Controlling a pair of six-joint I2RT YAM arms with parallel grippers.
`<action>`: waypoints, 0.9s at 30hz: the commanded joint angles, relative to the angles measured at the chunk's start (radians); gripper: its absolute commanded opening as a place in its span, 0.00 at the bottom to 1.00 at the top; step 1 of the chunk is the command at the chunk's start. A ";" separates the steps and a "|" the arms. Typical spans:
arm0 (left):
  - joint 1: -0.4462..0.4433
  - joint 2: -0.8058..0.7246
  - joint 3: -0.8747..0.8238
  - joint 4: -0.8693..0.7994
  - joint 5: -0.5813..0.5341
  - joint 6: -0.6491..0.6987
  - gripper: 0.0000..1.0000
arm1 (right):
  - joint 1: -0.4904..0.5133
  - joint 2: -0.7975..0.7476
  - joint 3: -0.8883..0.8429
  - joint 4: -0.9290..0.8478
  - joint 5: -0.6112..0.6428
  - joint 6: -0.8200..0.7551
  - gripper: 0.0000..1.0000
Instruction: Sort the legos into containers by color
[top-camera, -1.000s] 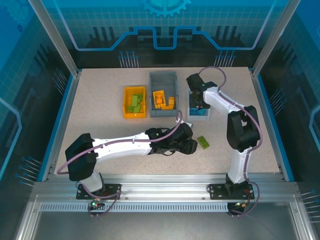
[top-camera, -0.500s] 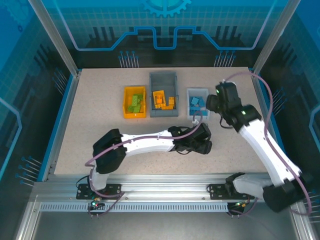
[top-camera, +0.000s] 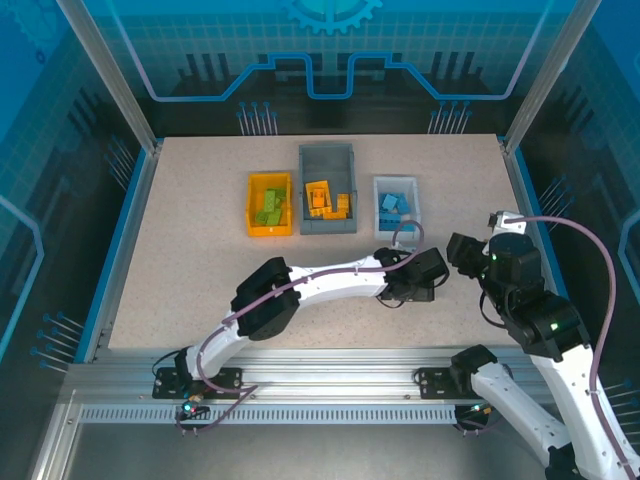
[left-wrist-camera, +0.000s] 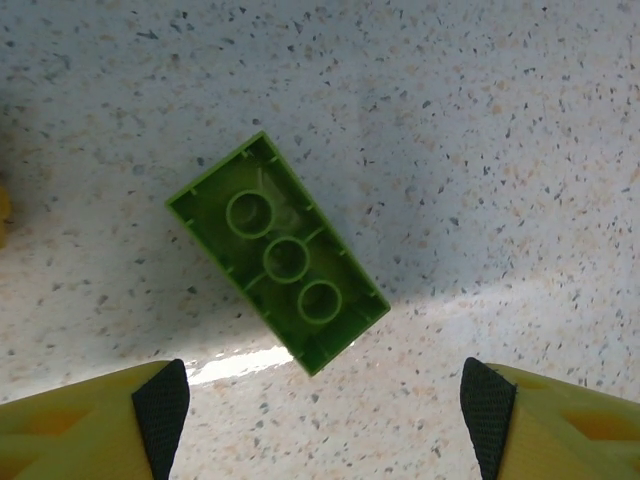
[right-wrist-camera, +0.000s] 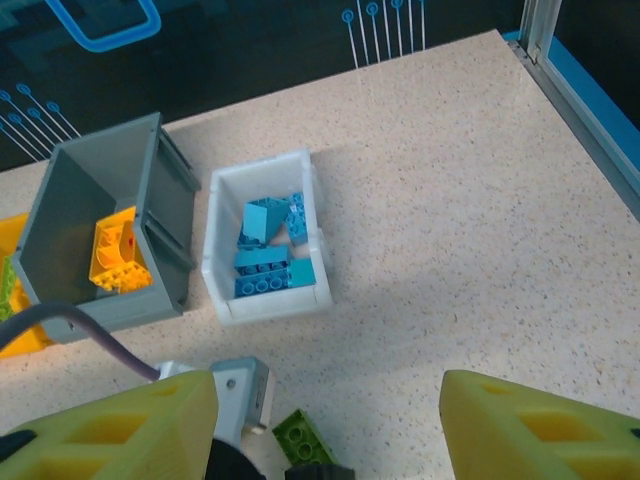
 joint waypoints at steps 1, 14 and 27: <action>0.016 0.048 0.044 -0.077 -0.018 -0.081 0.76 | -0.012 -0.041 -0.001 -0.065 0.017 0.024 0.61; 0.068 0.143 0.091 -0.038 0.021 -0.137 0.69 | -0.012 -0.112 -0.006 -0.136 0.016 0.076 0.58; 0.053 0.051 0.118 0.033 -0.033 0.112 0.65 | -0.012 -0.114 -0.013 -0.132 0.009 0.075 0.58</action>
